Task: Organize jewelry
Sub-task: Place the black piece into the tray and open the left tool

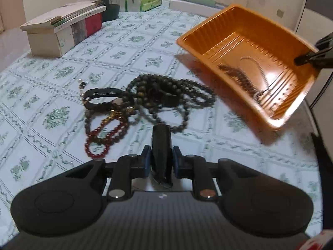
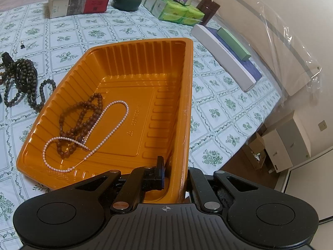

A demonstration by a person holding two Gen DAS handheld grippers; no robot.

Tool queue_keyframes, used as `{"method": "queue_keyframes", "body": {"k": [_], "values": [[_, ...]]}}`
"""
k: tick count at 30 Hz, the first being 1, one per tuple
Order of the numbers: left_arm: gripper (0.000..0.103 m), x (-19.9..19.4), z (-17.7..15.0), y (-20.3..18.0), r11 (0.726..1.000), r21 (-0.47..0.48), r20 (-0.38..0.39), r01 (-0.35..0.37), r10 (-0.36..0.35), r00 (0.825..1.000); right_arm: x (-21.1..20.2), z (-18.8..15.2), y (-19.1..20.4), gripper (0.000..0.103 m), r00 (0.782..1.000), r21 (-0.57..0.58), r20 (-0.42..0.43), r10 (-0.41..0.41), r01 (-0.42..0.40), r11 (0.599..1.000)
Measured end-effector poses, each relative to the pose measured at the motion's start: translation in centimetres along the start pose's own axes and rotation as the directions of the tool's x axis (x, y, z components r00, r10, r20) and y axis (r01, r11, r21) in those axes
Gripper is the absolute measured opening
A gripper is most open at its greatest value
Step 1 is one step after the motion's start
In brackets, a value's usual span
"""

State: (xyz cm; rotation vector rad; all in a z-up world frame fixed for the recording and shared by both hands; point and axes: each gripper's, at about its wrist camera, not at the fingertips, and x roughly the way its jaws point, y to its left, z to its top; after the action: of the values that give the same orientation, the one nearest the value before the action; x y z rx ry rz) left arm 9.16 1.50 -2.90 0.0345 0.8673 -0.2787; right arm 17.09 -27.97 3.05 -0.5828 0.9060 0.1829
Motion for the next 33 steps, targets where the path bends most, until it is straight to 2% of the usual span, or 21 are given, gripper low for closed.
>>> {"method": "queue_keyframes", "body": {"k": [12, 21, 27, 33], "values": [[0.019, -1.3, 2.5, -3.1, 0.995, 0.005, 0.065, 0.103, -0.103, 0.993, 0.1, 0.0, 0.0, 0.005, 1.000, 0.002, 0.001, 0.001, -0.001, 1.000], [0.019, 0.8, 6.6, -8.1, 0.972, 0.071, 0.110, 0.226, -0.233, 0.966, 0.1, -0.1, 0.0, 0.005, 1.000, 0.003, 0.001, 0.002, -0.002, 1.000], [0.019, 3.4, 7.9, -11.3, 0.942, 0.125, 0.082, 0.312, -0.323, 0.943, 0.1, -0.1, 0.0, 0.005, 1.000, 0.004, 0.000, 0.003, -0.003, 1.000], [0.019, 4.8, 8.2, -12.7, 0.937, 0.143, 0.063, 0.319, -0.330, 0.942, 0.2, -0.1, 0.0, 0.005, 1.000, 0.006, -0.001, 0.006, -0.006, 1.000]]}}
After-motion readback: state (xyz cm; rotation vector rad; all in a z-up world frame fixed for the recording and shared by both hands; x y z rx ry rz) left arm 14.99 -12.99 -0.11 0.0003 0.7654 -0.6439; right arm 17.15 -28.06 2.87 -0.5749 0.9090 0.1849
